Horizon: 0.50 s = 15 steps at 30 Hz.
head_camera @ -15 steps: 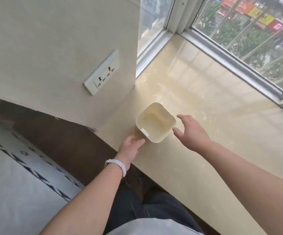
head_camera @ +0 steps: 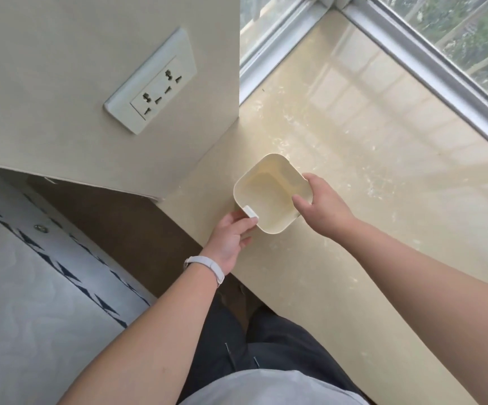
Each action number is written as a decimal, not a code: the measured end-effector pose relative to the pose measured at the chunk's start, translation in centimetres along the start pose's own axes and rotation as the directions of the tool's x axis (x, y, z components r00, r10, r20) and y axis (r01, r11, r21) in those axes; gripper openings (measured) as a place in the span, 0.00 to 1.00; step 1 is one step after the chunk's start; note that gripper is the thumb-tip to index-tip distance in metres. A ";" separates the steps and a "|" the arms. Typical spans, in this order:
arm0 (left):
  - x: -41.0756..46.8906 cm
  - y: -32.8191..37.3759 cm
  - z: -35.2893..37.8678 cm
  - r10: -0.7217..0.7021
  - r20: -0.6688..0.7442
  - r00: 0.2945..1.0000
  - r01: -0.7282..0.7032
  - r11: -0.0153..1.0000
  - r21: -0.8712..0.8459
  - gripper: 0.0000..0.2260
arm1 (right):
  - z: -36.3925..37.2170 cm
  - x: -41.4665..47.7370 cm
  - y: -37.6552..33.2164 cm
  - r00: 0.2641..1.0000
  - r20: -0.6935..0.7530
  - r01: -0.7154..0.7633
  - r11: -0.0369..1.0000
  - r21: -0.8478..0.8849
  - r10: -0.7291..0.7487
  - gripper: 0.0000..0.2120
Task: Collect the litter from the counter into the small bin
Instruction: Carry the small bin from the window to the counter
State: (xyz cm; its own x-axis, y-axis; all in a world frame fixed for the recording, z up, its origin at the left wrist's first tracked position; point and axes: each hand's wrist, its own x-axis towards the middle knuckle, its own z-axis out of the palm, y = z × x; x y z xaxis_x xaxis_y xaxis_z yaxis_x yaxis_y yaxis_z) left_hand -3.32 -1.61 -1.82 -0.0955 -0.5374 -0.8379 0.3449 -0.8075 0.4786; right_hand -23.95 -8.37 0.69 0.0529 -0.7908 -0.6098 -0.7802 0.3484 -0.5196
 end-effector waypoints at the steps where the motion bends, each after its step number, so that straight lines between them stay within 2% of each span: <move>1: 0.1 0.0 0.1 0.002 -0.005 1.000 -0.002 1.000 -0.009 0.09 | 0.0 0.0 0.0 1.000 0.005 0.006 1.000 0.019 -0.006 0.24; 4: 0.1 0.1 0.6 0.014 -0.024 1.000 -0.015 1.000 -0.002 0.09 | -0.2 -0.1 0.1 1.000 0.010 -0.001 0.998 0.059 0.000 0.20; 7: 0.0 0.2 1.2 0.010 -0.046 0.999 -0.009 1.000 0.028 0.18 | -0.5 -0.4 0.2 1.000 0.013 -0.017 0.996 0.092 0.015 0.19; 15: -1.1 1.6 2.5 0.030 -0.116 0.993 -0.008 0.982 0.187 0.13 | -1.0 -2.8 1.0 1.000 0.006 -0.027 0.989 0.145 0.026 0.19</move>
State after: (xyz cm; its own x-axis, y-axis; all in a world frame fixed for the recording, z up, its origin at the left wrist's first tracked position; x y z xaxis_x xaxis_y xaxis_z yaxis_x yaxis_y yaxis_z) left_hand -4.99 -2.90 0.52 0.0242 -0.5297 -0.8478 0.1655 -0.8343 0.5259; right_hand -25.46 -6.34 2.48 0.0363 -0.7784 -0.6268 -0.6826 0.4388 -0.5844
